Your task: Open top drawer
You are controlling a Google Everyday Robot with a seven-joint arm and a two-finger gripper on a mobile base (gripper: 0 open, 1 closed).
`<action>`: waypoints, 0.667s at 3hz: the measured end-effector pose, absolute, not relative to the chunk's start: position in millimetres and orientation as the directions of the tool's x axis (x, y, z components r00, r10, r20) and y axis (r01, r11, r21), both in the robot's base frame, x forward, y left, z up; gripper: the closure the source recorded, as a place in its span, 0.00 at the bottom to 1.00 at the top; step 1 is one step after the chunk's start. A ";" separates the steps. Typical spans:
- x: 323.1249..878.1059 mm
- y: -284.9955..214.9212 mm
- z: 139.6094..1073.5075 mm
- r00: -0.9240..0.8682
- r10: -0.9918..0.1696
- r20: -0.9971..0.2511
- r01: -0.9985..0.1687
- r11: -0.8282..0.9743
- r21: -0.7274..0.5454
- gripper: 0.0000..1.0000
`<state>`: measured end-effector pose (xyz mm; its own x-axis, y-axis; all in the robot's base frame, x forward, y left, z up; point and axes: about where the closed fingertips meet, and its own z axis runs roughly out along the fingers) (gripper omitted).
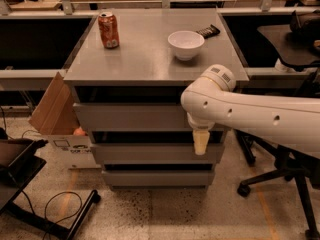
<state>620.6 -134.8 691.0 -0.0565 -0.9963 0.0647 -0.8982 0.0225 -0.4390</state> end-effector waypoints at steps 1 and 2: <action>638.6 -143.3 691.8 -0.082 -0.996 0.042 -0.891 0.054 -0.451 0.00; 647.8 -144.8 683.9 -0.100 -0.995 0.015 -0.888 0.082 -0.452 0.00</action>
Offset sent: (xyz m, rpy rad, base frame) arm 0.0394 -0.0108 -0.0154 0.0851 -0.0244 -0.0645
